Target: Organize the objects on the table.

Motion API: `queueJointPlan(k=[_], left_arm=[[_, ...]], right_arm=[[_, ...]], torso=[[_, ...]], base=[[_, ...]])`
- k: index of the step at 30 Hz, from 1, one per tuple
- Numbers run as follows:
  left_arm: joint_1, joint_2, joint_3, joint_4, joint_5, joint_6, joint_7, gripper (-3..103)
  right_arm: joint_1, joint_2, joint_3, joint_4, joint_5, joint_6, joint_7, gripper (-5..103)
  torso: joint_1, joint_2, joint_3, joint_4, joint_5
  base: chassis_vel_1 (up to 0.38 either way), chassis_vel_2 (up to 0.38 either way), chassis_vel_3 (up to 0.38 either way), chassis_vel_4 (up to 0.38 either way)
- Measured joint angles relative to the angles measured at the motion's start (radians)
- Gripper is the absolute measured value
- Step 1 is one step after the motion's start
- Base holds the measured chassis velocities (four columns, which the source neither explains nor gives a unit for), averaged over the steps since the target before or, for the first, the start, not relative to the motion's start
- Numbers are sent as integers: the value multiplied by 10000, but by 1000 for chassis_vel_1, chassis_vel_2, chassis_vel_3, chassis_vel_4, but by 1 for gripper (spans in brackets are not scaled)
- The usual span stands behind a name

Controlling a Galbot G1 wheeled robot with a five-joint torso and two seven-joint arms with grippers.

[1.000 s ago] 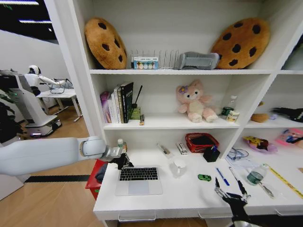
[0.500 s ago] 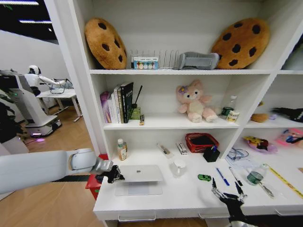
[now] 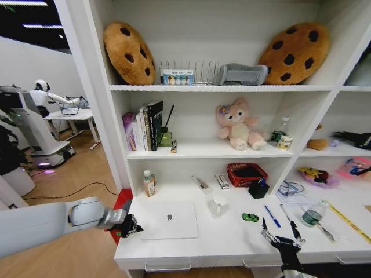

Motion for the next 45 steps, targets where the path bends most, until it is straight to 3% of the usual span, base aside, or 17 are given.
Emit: queueJointPlan(k=[2, 3, 5, 6, 8, 9, 13, 14, 16, 17, 19, 20, 23, 27, 34, 36, 45], left_arm=[[-1162, -2095, 573, -388, 38, -147, -22, 0], [-1162, -2095, 573, -388, 38, -147, -22, 0], [-2102, -4256, 905, -604, 310, -281, -26, 0], [-2102, -4256, 905, -604, 310, -281, -26, 0], [-2852, -7069, 935, -739, 349, -595, -464, 0], [-2852, -7069, 935, -739, 349, -595, -464, 0], [-4069, -10176, 816, -1014, 115, -531, -1713, 0], [-4069, -10176, 816, -1014, 115, -531, -1713, 0], [-4661, -11875, 690, -1354, -136, -326, -2461, 0], [-4661, -11875, 690, -1354, -136, -326, -2461, 0], [-4995, -12930, 600, -1810, -249, -150, -3088, 0], [-4995, -12930, 600, -1810, -249, -150, -3088, 0], [-5222, -14091, 612, -2611, -448, 39, -3845, 0], [-5234, -14507, 567, -2984, -571, 116, -4088, -3], [-4974, -15535, 588, -3684, -244, 23, -3872, 29], [-4975, -15575, 600, -3770, -217, 24, -3855, 29], [-5024, -15370, 723, -4069, 13, 162, -3838, 67]], right_arm=[[46, -195, -49, 298, 244, -325, 27, 100], [46, -195, -49, 298, 244, -325, 27, 100], [63, -360, -119, 518, 352, -533, 39, 100], [63, -360, -119, 518, 352, -533, 39, 100], [81, -644, -237, 708, 398, -784, 118, 100], [81, -644, -237, 708, 398, -784, 118, 100], [95, -1059, -357, 1054, 432, -1183, 160, 100], [95, -1059, -357, 1054, 432, -1183, 160, 100], [48, -1244, -396, 1396, 479, -1451, 162, 100], [48, -1244, -396, 1396, 479, -1451, 162, 100], [-47, -1308, -408, 1608, 485, -1575, 152, 100], [-47, -1308, -408, 1608, 485, -1575, 152, 100], [-265, -1305, -420, 1891, 496, -1632, 112, 100], [-362, -1283, -432, 2025, 492, -1642, 96, 100], [-648, -1133, -372, 2281, 415, -1525, 48, 100], [-684, -1127, -323, 2280, 425, -1474, 41, 100], [-685, -1173, -164, 2032, 641, -1281, 26, 100]], torso=[[0, 1, 0, 0, 3], [0, 1, 0, 0, 3], [-1, 1, -1, 8, 0], [-1, 1, -1, 8, 0], [-3, 2, -3, 9, 0], [-3, 2, -3, 9, 0], [-3, 2, -3, -1, 5], [-3, 2, -3, -1, 5], [-2, 1, -2, 9, -4], [-2, 1, -2, 9, -4], [-2, 1, -2, 7, 5], [-2, 1, -2, 7, 5], [-2, 1, -1, 1, 5], [-1, 1, -1, 3, 4], [-1, 0, -1, 4, 2], [-1, 0, -1, 3, 2], [0, 0, 0, 4, 2]], base=[[0, 0, 0, 0], [0, 0, 0, 0], [0, 0, 0, 0], [0, 0, 0, 0], [0, 0, 0, 0], [0, 0, 0, 0], [0, 0, 0, 0], [0, 0, 0, 0], [0, 0, 0, 0], [0, 0, 0, 0], [0, 0, 0, 0], [0, 0, 0, 0], [0, 0, 0, 0], [0, 0, 0, 0], [0, 0, 0, 0], [0, 0, 0, 0], [0, 0, 0, 0]])
